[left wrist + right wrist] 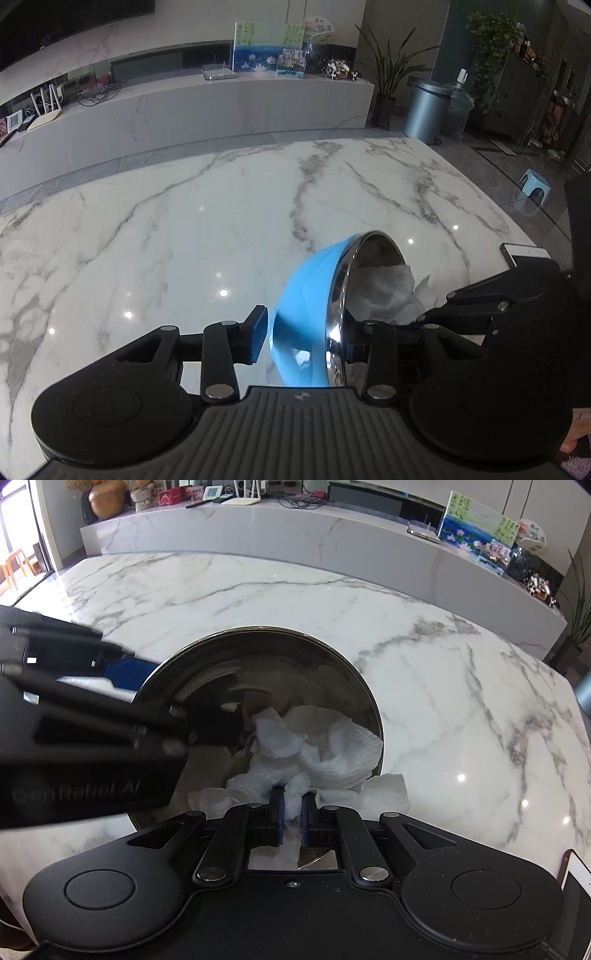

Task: Clean bowl
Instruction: 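Hold the bowl tilted with the left gripper while the right wipes its inside with the towel, then keep holding the bowl with the left gripper while the right scrubs the inner wall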

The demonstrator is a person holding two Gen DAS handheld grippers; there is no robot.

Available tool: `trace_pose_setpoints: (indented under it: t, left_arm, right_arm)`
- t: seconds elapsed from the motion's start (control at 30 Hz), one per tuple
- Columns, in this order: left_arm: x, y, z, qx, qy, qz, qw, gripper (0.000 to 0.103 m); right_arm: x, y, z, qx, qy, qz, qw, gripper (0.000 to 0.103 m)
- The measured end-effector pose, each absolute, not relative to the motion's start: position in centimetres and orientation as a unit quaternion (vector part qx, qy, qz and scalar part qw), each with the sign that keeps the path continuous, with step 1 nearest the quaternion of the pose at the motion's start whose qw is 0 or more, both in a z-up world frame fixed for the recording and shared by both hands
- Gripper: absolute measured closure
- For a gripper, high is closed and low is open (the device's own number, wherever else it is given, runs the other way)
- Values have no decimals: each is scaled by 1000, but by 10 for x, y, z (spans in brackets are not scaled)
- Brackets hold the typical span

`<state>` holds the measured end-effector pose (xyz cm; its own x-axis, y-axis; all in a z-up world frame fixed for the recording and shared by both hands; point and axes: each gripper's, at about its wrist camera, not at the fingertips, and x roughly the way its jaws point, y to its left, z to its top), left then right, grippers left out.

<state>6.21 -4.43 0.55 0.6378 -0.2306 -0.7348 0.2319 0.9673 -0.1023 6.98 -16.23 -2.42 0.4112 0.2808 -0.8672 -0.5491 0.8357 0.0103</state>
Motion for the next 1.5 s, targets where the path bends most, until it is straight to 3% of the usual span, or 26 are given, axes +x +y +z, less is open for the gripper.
trace_pose_setpoints:
  t: [0.4, 0.97, 1.27, 1.5]
  left_arm:
    - [67, -58, 0, 60, 403, -96, 908, 87]
    - [60, -41, -5, 33, 428, -71, 901, 87]
    - [60, -30, -10, 11, 445, -69, 893, 84]
    - [61, -21, -11, -10, 453, -74, 888, 83]
  right_arm:
    - [70, -167, -20, -117, 485, 260, 827, 96]
    - [73, -172, -19, -54, 510, 271, 815, 95]
    - [73, -177, -19, 69, 549, 324, 767, 95]
    - [70, -172, -18, 43, 550, 326, 768, 95]
